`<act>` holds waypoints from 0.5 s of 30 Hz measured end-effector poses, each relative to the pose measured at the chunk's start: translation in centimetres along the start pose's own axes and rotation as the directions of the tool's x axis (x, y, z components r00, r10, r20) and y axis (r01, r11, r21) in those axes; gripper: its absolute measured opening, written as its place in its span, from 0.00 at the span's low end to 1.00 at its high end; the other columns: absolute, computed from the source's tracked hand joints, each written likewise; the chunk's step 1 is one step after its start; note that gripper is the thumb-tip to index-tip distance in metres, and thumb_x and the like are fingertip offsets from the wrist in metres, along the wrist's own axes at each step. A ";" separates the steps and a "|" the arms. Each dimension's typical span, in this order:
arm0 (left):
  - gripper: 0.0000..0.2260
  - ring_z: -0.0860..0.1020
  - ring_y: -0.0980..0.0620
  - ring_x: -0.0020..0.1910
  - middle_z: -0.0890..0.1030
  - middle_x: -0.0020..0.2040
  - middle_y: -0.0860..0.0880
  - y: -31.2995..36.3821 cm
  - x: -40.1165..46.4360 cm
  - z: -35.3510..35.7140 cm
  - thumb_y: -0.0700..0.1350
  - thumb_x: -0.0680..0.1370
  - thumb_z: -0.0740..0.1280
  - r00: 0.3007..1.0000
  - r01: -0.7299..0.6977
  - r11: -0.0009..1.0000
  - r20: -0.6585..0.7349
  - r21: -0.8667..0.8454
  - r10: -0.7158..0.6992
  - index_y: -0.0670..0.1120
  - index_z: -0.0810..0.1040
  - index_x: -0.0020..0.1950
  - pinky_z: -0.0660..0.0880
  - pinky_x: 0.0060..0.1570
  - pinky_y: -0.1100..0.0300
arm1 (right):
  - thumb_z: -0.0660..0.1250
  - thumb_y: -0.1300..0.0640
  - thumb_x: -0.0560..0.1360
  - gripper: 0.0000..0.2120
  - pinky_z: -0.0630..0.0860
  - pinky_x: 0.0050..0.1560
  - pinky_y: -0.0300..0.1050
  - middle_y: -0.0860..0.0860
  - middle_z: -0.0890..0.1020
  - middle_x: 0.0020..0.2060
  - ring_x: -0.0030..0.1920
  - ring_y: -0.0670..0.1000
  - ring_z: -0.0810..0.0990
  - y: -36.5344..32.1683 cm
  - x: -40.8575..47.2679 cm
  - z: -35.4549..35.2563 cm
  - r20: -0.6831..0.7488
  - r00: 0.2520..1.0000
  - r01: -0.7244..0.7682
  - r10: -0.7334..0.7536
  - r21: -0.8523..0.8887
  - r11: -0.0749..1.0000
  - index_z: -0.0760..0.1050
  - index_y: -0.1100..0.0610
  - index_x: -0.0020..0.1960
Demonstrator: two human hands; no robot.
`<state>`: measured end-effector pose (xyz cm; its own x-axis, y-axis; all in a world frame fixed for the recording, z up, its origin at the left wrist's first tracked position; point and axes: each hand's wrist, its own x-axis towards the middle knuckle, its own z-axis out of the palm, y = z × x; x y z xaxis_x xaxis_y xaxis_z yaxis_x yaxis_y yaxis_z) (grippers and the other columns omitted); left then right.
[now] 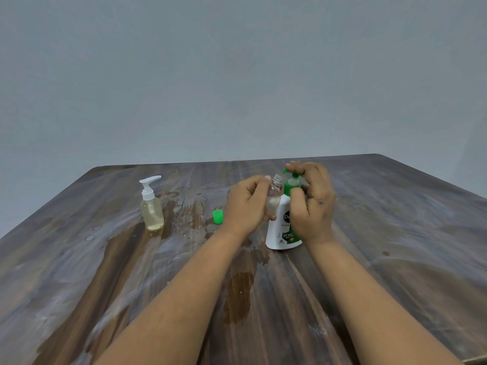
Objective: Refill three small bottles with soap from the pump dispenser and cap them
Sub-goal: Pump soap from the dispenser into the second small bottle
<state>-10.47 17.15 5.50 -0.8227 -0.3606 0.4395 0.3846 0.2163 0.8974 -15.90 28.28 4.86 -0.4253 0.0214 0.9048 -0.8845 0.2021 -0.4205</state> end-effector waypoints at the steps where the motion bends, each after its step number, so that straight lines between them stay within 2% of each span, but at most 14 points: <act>1: 0.19 0.77 0.50 0.24 0.75 0.27 0.46 0.0 0.0 0.0 0.44 0.83 0.61 1.000 0.002 1.000 -0.001 -0.004 -0.002 0.49 0.75 0.31 0.70 0.20 0.66 | 0.58 0.67 0.66 0.17 0.76 0.50 0.52 0.50 0.78 0.47 0.51 0.56 0.77 0.0 0.0 0.0 0.002 1.000 -0.001 0.001 0.001 1.000 0.79 0.63 0.51; 9: 0.21 0.78 0.49 0.24 0.74 0.24 0.50 0.2 -0.2 -0.1 0.45 0.83 0.61 1.000 -0.011 1.000 0.006 0.010 0.011 0.52 0.74 0.29 0.69 0.20 0.66 | 0.57 0.68 0.66 0.14 0.75 0.46 0.47 0.47 0.78 0.44 0.47 0.56 0.78 -0.2 0.0 0.1 -0.013 1.000 -0.003 0.003 -0.019 1.000 0.79 0.62 0.44; 15: 0.23 0.78 0.50 0.23 0.75 0.24 0.50 0.2 -0.1 -0.1 0.44 0.83 0.60 1.000 -0.014 1.000 0.012 0.000 0.014 0.55 0.76 0.28 0.69 0.21 0.65 | 0.58 0.68 0.66 0.17 0.76 0.49 0.48 0.49 0.77 0.47 0.50 0.56 0.78 -0.3 0.1 0.0 -0.004 1.000 0.007 -0.007 0.005 1.000 0.79 0.64 0.50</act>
<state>-10.25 17.18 5.67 -0.8224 -0.3466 0.4511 0.3958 0.2209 0.8914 -15.72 28.22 5.08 -0.4185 0.0244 0.9079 -0.8882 0.1978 -0.4147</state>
